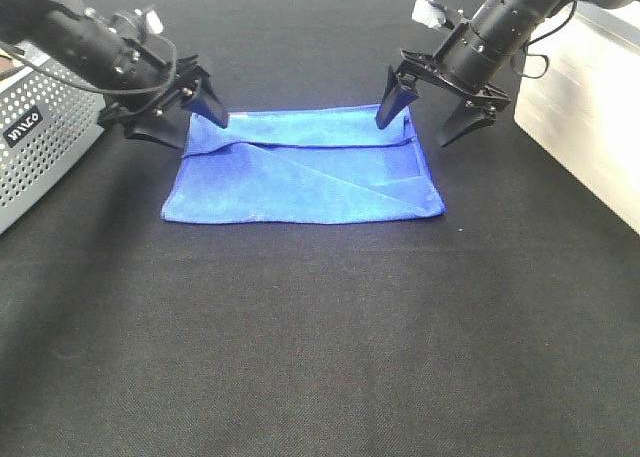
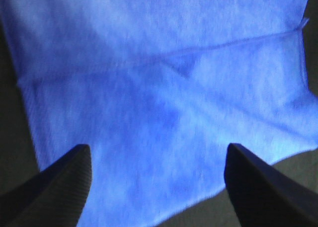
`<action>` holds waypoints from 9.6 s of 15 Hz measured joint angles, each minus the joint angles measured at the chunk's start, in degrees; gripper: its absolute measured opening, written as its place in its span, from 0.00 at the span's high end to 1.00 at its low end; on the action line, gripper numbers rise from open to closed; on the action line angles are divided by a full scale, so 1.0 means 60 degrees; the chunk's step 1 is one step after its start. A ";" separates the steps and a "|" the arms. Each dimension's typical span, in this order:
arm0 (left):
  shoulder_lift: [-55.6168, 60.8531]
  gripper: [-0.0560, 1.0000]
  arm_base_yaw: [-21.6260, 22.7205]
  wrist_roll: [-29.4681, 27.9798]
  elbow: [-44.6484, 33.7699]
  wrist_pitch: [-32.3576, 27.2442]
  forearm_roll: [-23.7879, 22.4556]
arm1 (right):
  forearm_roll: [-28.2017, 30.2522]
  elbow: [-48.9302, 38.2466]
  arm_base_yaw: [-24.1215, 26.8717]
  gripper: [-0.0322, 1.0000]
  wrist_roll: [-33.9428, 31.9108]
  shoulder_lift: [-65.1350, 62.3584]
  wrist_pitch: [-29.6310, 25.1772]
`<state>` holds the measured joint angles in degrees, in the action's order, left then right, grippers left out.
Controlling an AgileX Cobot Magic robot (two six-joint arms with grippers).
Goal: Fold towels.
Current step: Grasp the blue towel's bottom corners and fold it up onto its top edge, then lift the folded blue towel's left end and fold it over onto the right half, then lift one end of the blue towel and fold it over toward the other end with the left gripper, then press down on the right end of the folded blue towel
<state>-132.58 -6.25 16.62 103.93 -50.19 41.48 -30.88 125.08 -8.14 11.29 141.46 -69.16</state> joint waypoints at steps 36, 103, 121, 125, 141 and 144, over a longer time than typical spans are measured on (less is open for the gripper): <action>0.2664 0.94 -0.0487 -0.0850 -0.6761 -0.0010 -0.1576 | -0.1413 -1.0180 0.0678 0.97 0.1413 -0.3705 0.2359; -0.1518 0.20 -0.4297 -0.5319 0.3925 -0.0458 -0.2053 | -0.0372 -0.6618 0.0688 0.17 0.0563 -0.2989 0.2101; -0.0153 0.20 -0.1557 -0.5023 0.3953 -0.2235 -0.4555 | -0.7439 -0.6608 -0.0201 0.17 0.4861 -0.1738 0.1862; -0.0153 0.20 -0.1623 -0.5023 0.3953 -0.2521 -0.4526 | -0.6675 -0.6608 0.0363 0.17 0.4861 -0.1404 0.1919; 0.3715 0.20 -0.1642 -0.3657 0.3953 -0.3247 -0.5233 | 0.0162 -0.6608 0.0363 0.17 0.0344 -0.8231 0.0411; 0.5443 0.20 -0.1662 -0.3610 0.2855 -0.3237 -0.6035 | 0.0917 -0.6608 0.0363 0.17 -0.0010 -0.9759 -0.0010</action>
<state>-99.92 -16.21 -5.04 121.07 -69.61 5.27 -25.38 85.43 -5.96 11.23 82.91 -69.21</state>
